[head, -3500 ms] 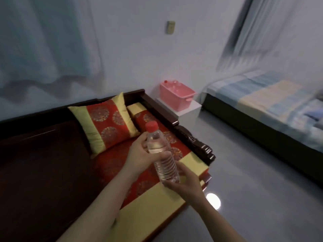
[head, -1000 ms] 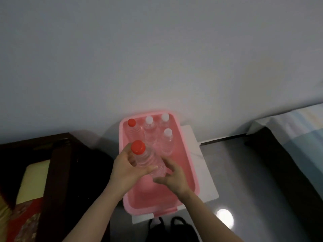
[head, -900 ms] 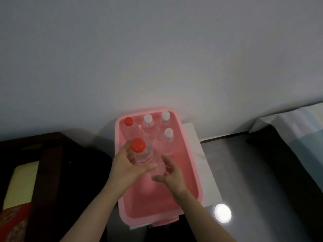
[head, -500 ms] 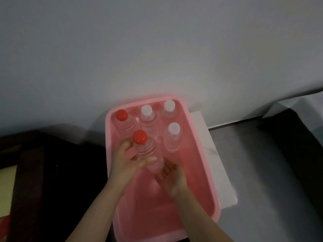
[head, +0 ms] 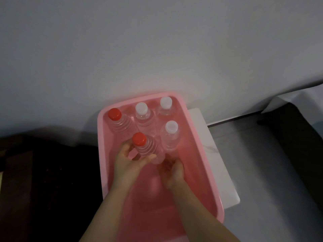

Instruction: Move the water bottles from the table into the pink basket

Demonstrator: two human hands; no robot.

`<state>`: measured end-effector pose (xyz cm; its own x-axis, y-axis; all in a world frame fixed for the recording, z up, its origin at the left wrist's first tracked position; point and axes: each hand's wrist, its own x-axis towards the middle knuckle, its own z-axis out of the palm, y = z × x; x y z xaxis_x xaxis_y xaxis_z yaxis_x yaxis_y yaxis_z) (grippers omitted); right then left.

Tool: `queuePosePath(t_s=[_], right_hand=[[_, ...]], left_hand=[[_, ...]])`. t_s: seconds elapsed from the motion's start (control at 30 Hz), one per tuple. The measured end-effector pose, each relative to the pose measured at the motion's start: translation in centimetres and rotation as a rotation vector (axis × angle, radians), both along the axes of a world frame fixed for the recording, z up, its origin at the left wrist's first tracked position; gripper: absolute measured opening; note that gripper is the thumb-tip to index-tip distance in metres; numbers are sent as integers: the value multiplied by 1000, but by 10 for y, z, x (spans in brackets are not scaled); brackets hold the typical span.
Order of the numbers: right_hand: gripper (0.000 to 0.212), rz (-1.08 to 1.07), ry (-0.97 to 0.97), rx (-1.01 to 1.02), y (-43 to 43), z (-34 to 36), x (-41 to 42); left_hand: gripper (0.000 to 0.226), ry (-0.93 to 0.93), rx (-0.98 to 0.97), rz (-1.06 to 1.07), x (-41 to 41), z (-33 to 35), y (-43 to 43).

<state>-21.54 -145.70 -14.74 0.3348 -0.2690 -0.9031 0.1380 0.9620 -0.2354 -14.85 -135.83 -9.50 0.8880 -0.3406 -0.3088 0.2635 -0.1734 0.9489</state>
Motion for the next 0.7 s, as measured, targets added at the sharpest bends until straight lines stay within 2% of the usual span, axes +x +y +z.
queuePosePath(t_s=[0.23, 0.33, 0.53, 0.7], right_hand=[[32, 16, 20, -19, -2, -5, 7], [32, -69, -61, 12, -4, -8, 10], [31, -113, -62, 27, -4, -7, 11], [31, -117, -46, 37, -4, -5, 11]], left_hand=[[66, -88, 11, -24, 10, -9, -15], [66, -107, 15, -27, 17, -10, -22], [77, -100, -20, -26, 17, -12, -20], [68, -122, 17, -34, 15, -10, -23]])
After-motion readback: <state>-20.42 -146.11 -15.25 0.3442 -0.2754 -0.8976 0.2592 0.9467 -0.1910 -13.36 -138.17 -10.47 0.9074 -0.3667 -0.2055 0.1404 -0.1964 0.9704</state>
